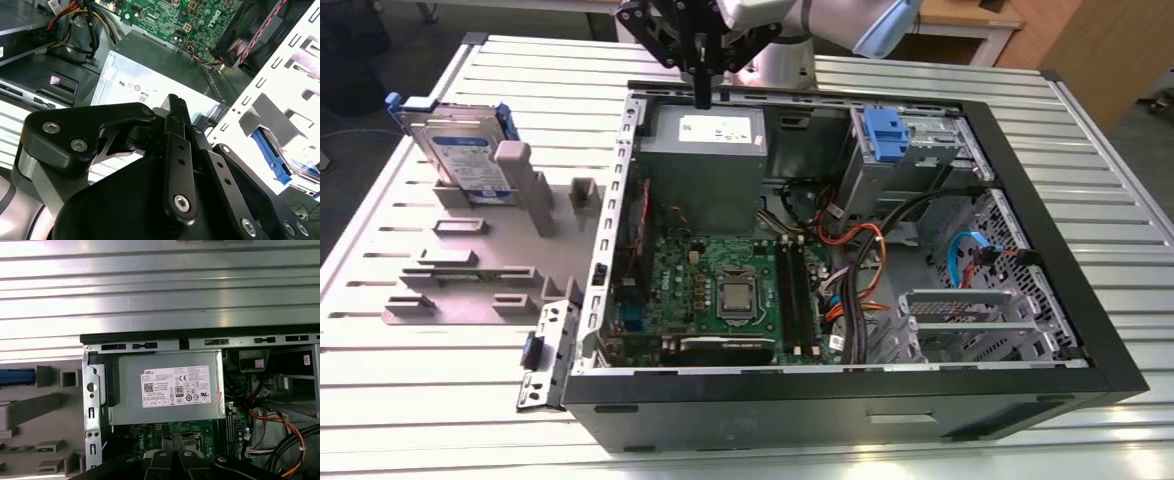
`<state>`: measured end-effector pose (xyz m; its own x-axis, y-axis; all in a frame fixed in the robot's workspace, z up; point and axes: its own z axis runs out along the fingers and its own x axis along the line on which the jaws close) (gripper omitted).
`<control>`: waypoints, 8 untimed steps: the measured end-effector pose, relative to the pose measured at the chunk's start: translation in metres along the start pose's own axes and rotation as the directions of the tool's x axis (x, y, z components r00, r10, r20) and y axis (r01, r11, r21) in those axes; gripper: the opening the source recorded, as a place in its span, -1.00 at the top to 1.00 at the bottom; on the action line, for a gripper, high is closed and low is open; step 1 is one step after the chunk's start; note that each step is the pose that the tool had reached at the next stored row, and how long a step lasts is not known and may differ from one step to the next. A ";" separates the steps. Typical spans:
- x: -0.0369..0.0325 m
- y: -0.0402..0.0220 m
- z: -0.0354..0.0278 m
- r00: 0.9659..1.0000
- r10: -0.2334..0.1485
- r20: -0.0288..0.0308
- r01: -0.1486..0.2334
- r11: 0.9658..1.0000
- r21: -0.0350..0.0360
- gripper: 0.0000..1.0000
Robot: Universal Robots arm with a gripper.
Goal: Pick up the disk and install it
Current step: 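Reach for the disk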
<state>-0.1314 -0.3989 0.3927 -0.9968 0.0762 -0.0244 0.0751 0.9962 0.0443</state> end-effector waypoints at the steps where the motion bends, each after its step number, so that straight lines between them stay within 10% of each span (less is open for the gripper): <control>1: 0.0002 0.0000 0.0000 1.000 0.000 0.000 0.000 1.000 0.000 0.79; 8: 0.0014 -0.0001 0.0003 1.000 0.000 0.000 0.000 1.000 0.000 0.79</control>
<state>-0.1328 -0.3989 0.3924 -0.9968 0.0762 -0.0244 0.0751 0.9962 0.0444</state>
